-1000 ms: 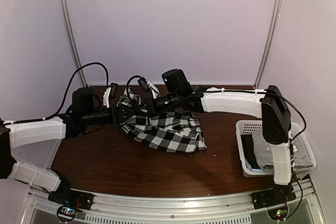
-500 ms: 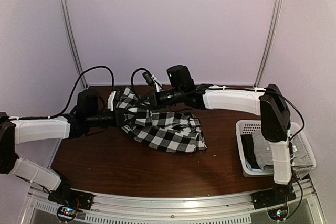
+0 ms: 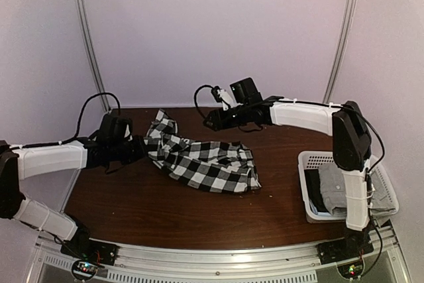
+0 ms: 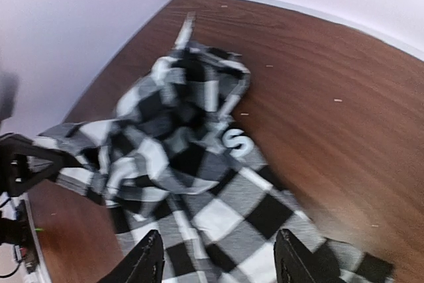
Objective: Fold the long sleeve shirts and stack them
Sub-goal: Flatten out the square-folded shirt at the center of the board.
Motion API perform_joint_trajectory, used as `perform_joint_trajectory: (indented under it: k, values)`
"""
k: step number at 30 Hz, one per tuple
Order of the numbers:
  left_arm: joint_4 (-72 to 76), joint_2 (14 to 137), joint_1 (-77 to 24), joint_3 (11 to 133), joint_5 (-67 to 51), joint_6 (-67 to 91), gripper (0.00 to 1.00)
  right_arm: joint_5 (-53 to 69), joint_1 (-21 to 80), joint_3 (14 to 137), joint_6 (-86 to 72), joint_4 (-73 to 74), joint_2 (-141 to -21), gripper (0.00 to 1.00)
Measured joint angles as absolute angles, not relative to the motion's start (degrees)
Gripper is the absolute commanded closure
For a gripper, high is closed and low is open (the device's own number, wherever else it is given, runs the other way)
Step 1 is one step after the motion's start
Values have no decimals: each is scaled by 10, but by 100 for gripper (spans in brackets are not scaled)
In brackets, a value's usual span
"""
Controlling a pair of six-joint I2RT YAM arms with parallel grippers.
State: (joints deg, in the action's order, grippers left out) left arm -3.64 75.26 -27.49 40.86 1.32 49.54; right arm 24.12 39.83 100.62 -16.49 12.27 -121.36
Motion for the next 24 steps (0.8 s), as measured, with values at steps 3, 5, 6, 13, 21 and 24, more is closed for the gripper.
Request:
perform_joint_trajectory:
  k: [3,5,6,13,21,24]
  values:
    - [-62,767,-266,409,37,514,100,183,367,999,-129,150,-1214,42]
    - [-72,775,-262,409,44,521,100,156,350,989,-109,161,-1214,42]
    - [-77,779,-260,409,47,525,100,143,341,985,-99,170,-1215,42]
    - [-83,791,-235,409,50,533,100,131,338,982,-59,179,-1254,43]
    - [-83,799,-203,409,45,529,100,147,353,982,-53,189,-1306,44]
    - [-83,805,-190,409,41,524,100,152,359,982,-53,196,-1312,51]
